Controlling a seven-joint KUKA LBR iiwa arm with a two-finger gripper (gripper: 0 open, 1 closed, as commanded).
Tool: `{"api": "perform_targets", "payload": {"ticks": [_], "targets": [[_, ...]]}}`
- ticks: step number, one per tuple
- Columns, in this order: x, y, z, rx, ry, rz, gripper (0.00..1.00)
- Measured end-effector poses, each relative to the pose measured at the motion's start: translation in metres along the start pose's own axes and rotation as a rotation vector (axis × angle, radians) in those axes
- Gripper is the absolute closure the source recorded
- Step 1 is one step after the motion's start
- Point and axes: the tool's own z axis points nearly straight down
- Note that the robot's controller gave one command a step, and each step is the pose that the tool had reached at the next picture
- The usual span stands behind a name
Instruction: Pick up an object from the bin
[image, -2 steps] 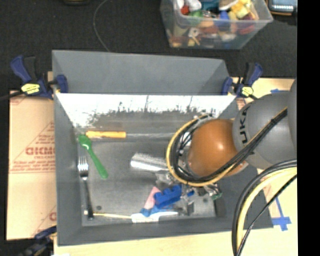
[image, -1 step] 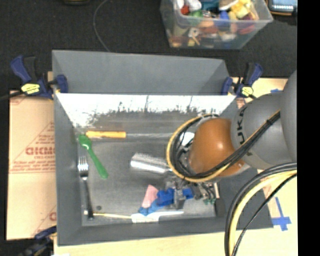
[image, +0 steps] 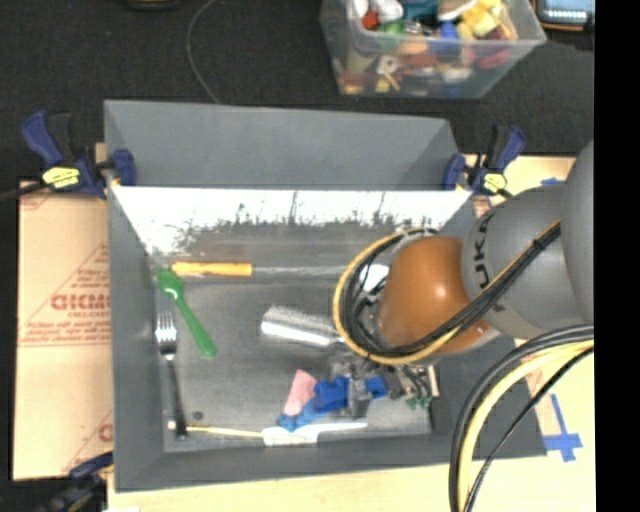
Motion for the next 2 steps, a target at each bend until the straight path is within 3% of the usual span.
{"api": "perform_targets", "payload": {"ticks": [1, 2], "targets": [[0.003, 0.000, -0.019, -0.002, 0.013, 0.000, 1.00], [0.001, 0.000, -0.069, -0.001, 0.008, 0.001, 1.00]]}}
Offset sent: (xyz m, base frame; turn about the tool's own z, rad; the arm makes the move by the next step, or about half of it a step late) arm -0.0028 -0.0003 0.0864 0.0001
